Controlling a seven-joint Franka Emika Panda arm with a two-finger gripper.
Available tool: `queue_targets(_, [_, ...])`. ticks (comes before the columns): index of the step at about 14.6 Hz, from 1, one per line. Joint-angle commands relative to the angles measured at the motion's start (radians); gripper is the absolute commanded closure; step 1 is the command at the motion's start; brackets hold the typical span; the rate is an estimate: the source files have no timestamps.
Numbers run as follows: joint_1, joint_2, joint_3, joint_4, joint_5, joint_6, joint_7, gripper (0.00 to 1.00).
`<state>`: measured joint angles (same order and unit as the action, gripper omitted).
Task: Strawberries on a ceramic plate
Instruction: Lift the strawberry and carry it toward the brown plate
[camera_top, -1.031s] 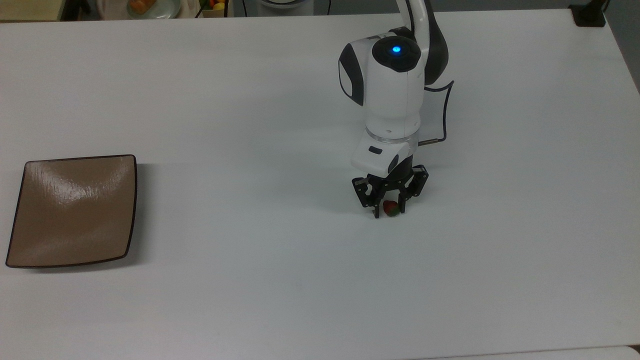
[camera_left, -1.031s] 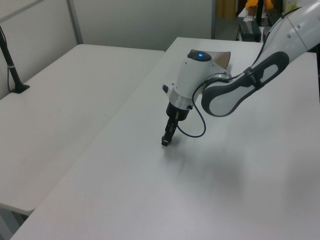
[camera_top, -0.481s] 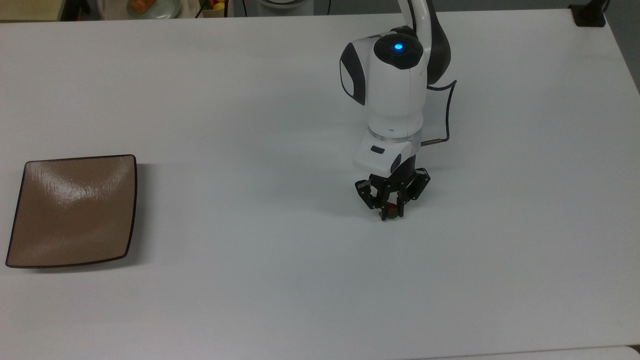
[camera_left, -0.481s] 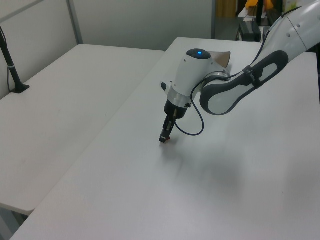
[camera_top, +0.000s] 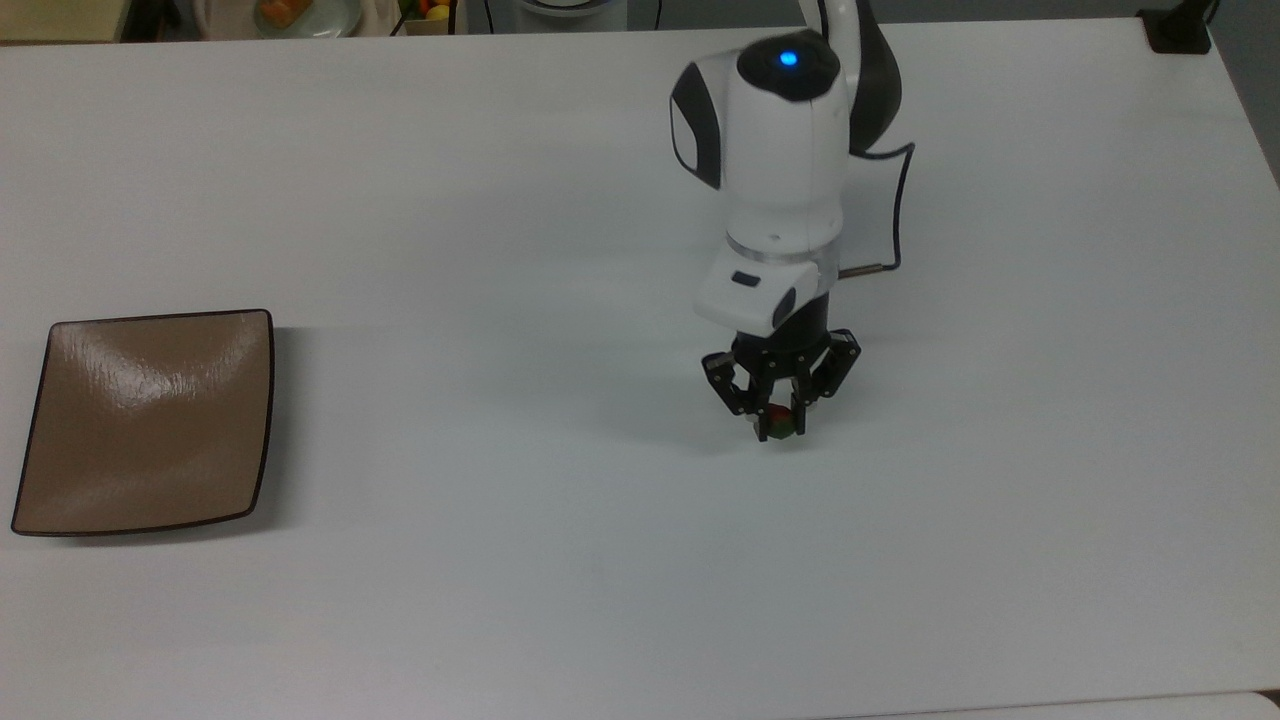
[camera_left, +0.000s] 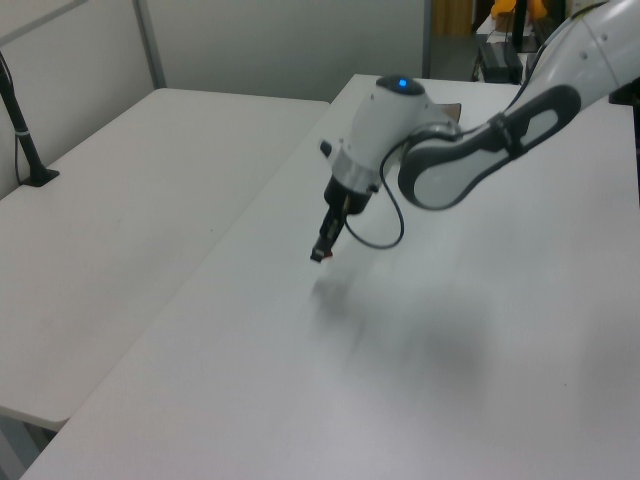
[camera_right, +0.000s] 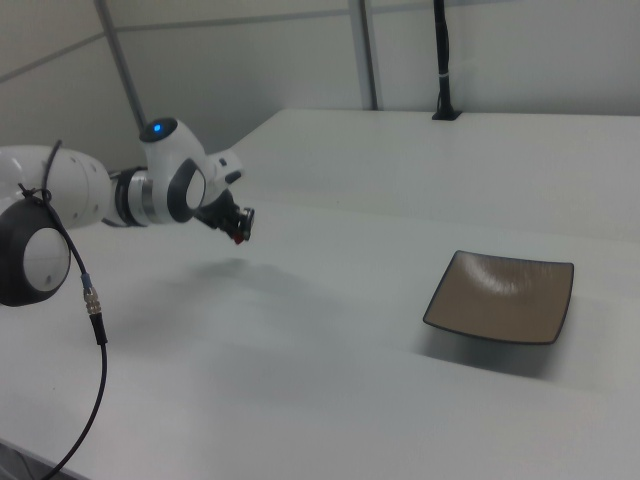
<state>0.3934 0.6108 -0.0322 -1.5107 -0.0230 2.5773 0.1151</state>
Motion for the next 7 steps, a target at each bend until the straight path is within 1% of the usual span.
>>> queue_targets(1, [-0.056,-0.167,-0.002,-0.060,-0.006,-0.171,0.005,0.89])
queue_targets(2, [-0.082,-0.216,-0.002,-0.056,0.004,-0.260,-0.020,0.89])
queue_targets(3, [-0.094,-0.253,-0.002,-0.057,0.006,-0.305,-0.043,0.89])
queue_targets(7, [-0.154,-0.351,-0.009,-0.046,0.024,-0.474,-0.078,0.88])
